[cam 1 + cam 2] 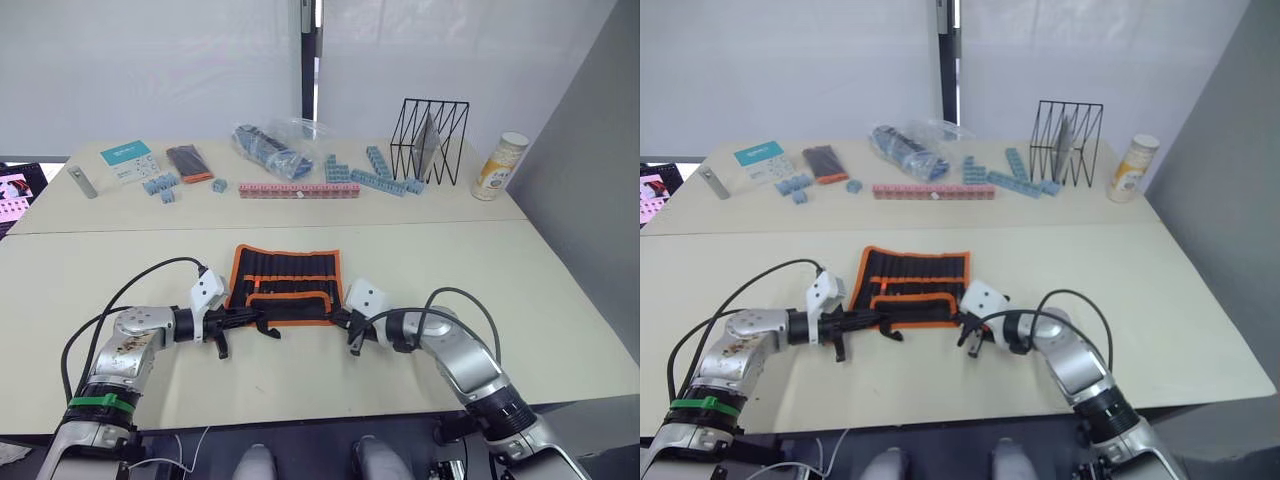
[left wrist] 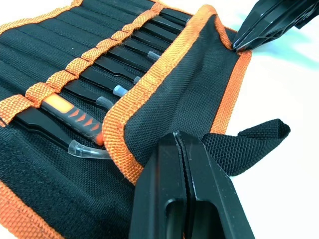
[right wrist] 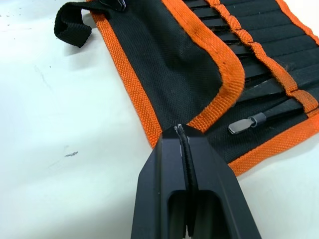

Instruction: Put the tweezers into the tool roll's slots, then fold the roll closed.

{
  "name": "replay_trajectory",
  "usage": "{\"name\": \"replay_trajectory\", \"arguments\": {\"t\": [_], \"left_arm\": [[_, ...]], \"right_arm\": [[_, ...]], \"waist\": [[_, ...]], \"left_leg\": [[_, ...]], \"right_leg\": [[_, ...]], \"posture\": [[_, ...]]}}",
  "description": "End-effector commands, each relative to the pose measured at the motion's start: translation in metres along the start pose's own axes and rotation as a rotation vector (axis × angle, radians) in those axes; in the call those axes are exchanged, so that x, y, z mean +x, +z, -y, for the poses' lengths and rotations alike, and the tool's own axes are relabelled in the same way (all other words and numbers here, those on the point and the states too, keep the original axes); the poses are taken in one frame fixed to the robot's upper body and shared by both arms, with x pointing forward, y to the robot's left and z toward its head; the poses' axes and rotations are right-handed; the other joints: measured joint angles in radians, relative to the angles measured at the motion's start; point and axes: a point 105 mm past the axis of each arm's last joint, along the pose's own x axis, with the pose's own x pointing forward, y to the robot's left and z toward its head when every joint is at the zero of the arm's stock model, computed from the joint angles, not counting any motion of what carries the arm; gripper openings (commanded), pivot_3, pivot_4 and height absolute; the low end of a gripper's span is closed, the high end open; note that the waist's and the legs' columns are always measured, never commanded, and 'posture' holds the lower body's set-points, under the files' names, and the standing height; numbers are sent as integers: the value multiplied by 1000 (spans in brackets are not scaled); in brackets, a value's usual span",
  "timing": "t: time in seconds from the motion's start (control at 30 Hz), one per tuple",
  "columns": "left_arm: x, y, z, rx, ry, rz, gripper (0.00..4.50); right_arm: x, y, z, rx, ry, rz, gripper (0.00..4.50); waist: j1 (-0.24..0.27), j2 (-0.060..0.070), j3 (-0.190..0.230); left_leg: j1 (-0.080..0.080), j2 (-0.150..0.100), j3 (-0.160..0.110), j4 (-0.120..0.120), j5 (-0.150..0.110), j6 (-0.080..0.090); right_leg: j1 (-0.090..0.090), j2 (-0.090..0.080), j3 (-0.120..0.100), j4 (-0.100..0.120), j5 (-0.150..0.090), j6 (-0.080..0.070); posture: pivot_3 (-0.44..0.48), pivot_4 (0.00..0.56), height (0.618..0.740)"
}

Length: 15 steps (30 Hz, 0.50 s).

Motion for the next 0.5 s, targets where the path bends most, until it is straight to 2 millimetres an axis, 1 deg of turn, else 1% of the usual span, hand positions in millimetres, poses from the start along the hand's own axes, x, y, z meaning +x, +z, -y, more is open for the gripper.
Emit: {"name": "replay_trajectory", "arguments": {"t": [0.03,0.1,0.2,0.23,0.4,0.5], "left_arm": [[-15,10,-9,-1,39,39,13],[-26,22,-6,17,21,77,13],[-41,31,0,24,7,95,13],[-46,34,2,17,6,105,13],[-67,41,10,-23,28,131,13],[-77,40,15,-36,47,130,13]], "right_arm": [[-2,-13,-3,65,8,-32,0],[-6,5,-3,84,10,50,0],[-20,20,-2,119,5,121,0],[-25,24,-1,132,-1,138,0],[-45,34,9,209,-56,184,0],[-49,31,20,264,-120,178,0]], "waist": [[0,0,0],[-1,-1,1],[-1,-1,1],[-1,-1,2],[-1,-1,2],[-2,-1,3]], "left_leg": [[0,0,0,0,0,0],[-1,0,0,0,0,0],[-6,0,0,0,0,0],[-8,1,0,0,0,0],[-15,1,0,-2,-1,-1],[-17,1,0,-2,-1,-1]], "right_leg": [[0,0,0,0,0,0],[-1,0,0,0,0,0],[-5,0,0,0,1,1],[-6,0,0,0,3,4],[-13,0,0,-1,3,7],[-16,0,0,0,3,7]], "posture": [[0,150,717],[0,150,717],[0,150,717],[0,150,717],[0,150,717],[0,150,717]]}}
